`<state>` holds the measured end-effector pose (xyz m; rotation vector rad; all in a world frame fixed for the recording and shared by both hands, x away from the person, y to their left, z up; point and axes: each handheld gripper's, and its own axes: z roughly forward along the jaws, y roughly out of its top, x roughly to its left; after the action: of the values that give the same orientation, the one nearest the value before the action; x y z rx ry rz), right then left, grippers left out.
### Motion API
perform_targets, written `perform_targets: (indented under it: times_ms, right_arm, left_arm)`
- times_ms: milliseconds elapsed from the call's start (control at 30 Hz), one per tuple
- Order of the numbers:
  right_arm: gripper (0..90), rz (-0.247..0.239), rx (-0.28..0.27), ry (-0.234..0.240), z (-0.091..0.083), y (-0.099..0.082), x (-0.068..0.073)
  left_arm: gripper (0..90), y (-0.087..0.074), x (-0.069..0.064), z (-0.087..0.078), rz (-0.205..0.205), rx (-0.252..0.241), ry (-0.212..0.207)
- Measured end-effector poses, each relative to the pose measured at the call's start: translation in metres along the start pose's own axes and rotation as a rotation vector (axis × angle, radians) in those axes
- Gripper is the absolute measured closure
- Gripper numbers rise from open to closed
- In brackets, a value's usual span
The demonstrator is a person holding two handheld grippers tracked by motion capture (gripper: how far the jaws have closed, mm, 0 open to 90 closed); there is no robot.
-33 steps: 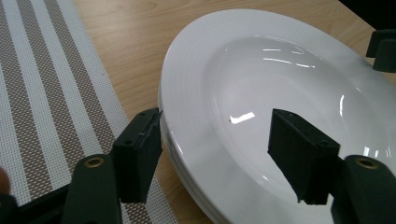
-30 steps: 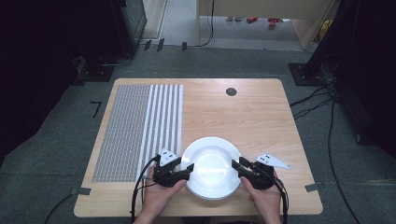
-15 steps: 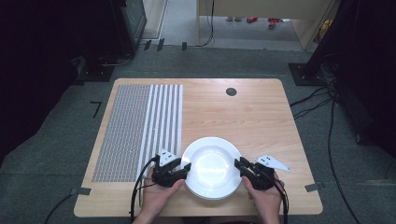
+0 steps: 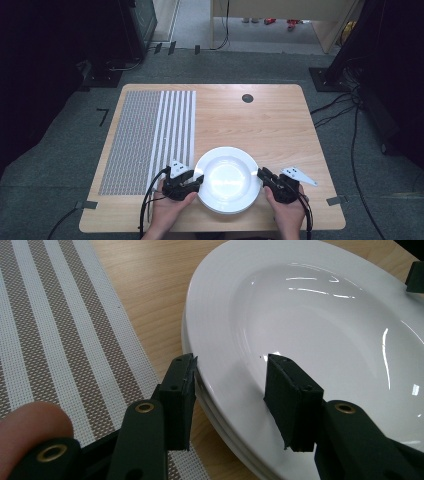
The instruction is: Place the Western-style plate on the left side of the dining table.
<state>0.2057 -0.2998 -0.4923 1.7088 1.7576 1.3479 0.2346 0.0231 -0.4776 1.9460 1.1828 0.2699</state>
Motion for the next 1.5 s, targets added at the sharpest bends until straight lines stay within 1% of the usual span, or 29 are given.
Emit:
perform_targets:
  times_ms: [67, 133, 167, 233, 267, 300, 333, 433, 467, 567, 700, 833, 900, 967, 1133, 1200, 1267, 1333, 1400, 1433, 1500]
  right_arm:
    - [76.1, 0.042, 0.002, 0.035, 0.001, -0.001, -0.004]
    - [76.9, 0.052, 0.012, 0.049, 0.002, -0.001, -0.003]
    - [75.5, 0.062, 0.021, 0.061, 0.002, -0.001, -0.002]
    - [75.9, 0.06, 0.018, 0.057, 0.003, -0.001, -0.001]
    - [76.0, 0.075, 0.013, 0.063, 0.003, -0.002, -0.002]
    - [76.0, 0.075, 0.013, 0.063, 0.003, -0.002, -0.002]
    - [77.1, 0.122, 0.017, 0.078, 0.002, -0.002, -0.005]
    - [78.7, 0.197, 0.022, 0.099, 0.002, -0.002, -0.009]
    - [78.8, 0.206, 0.024, 0.098, 0.001, -0.002, -0.009]
    - [78.6, 0.213, 0.028, 0.097, 0.001, -0.002, -0.008]
    - [77.5, 0.23, 0.014, 0.108, 0.001, -0.002, -0.01]
    - [74.1, 0.262, -0.007, 0.136, 0.003, -0.003, -0.012]
    - [73.6, 0.279, -0.008, 0.146, 0.005, -0.004, -0.013]
    - [74.0, 0.313, -0.014, 0.162, 0.006, -0.005, -0.015]
    - [79.5, 0.366, -0.012, 0.183, 0.004, -0.005, -0.02]
    - [80.1, 0.391, -0.019, 0.202, 0.002, -0.004, -0.02]
    - [80.0, 0.396, -0.021, 0.217, 0.001, -0.003, -0.02]
    - [79.8, 0.391, -0.008, 0.218, 0.002, -0.004, -0.02]
    - [79.9, 0.403, 0.013, 0.225, 0.005, -0.006, -0.019]
    - [79.9, 0.403, 0.013, 0.225, 0.005, -0.006, -0.019]
    - [80.0, 0.414, 0.012, 0.231, 0.008, -0.009, -0.017]
  left_arm:
    - [56.0, 0.0, 0.0, 0.0, 0.0, 0.001, -0.001]
    - [56.0, 0.0, 0.0, 0.0, -0.001, 0.0, -0.003]
    - [56.1, 0.0, 0.001, 0.0, -0.002, 0.0, -0.003]
    - [56.3, 0.0, 0.001, 0.0, -0.003, 0.0, -0.004]
    - [56.4, 0.0, 0.001, 0.0, -0.004, 0.0, -0.004]
    - [56.4, 0.0, 0.001, 0.0, -0.004, 0.0, -0.004]
    - [57.0, 0.0, 0.001, 0.0, -0.007, -0.001, -0.007]
    - [57.2, 0.0, 0.002, 0.0, -0.011, 0.001, -0.012]
    - [57.2, 0.0, 0.002, 0.0, -0.015, 0.0, -0.014]
    - [57.2, 0.0, 0.002, 0.0, -0.015, 0.001, -0.014]
    - [57.1, 0.0, 0.003, 0.0, -0.016, 0.002, -0.018]
    - [57.0, 0.0, 0.003, 0.0, -0.017, 0.002, -0.021]
    - [57.0, 0.0, 0.003, -0.001, -0.017, 0.002, -0.022]
    - [57.0, 0.0, 0.003, -0.001, -0.018, 0.002, -0.022]
    - [56.9, 0.0, 0.004, 0.0, -0.018, 0.007, -0.022]
    - [56.8, -0.001, 0.004, 0.001, -0.021, 0.009, -0.024]
    - [56.7, -0.001, 0.003, 0.001, -0.021, 0.008, -0.023]
    - [56.5, -0.001, 0.003, 0.001, -0.023, 0.01, -0.025]
    - [56.3, -0.001, 0.004, 0.001, -0.028, 0.012, -0.031]
    - [55.9, -0.001, 0.004, 0.001, -0.028, 0.012, -0.031]
    - [55.3, -0.002, 0.006, 0.002, -0.041, 0.018, -0.046]
